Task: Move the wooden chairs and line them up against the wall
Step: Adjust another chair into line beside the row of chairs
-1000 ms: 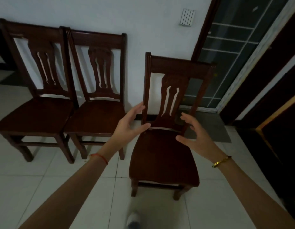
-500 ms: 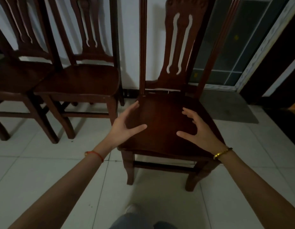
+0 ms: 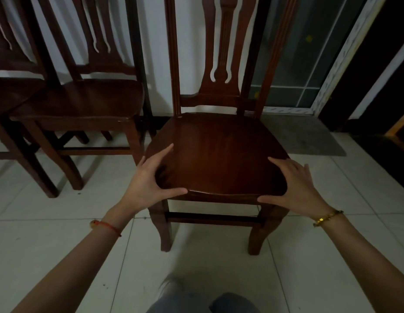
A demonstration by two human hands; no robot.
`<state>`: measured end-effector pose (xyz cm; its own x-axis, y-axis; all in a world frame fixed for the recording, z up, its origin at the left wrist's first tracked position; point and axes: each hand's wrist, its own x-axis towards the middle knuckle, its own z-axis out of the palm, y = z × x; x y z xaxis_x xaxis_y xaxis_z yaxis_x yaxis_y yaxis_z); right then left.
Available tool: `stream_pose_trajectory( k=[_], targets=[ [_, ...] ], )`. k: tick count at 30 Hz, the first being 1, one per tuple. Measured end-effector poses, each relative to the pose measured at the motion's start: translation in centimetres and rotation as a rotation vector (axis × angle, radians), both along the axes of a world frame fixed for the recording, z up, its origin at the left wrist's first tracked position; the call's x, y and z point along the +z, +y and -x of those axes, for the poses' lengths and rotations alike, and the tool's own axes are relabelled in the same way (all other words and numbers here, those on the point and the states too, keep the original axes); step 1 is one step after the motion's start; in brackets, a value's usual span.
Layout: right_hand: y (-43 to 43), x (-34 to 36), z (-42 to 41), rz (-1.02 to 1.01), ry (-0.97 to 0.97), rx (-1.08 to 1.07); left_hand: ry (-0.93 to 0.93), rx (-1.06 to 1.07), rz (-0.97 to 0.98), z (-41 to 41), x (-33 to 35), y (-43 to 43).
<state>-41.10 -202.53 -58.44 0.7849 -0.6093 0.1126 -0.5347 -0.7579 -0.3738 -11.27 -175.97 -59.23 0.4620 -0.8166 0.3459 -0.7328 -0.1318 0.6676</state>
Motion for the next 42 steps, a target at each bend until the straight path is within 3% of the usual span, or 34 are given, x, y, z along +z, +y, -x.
stream_pose_trajectory(
  k=[4, 10, 21, 42],
  targets=[
    [-0.3, -0.5, 0.6, -0.090, -0.024, -0.024, -0.255, 0.086, -0.112, 0.5, -0.8, 0.1],
    [-0.4, -1.0, 0.3, -0.079, -0.085, -0.028, -0.337, 0.131, -0.055, 0.3, -1.5, -0.1],
    [-1.0, -1.3, -1.4, -0.053, -0.149, -0.009, -0.350, 0.130, -0.041, -1.5, -1.9, -1.3],
    [-12.8, -0.6, -18.0, -0.154, -0.199, 0.045, -0.287, 0.155, -0.084, -16.3, -0.2, -11.6]
  ],
)
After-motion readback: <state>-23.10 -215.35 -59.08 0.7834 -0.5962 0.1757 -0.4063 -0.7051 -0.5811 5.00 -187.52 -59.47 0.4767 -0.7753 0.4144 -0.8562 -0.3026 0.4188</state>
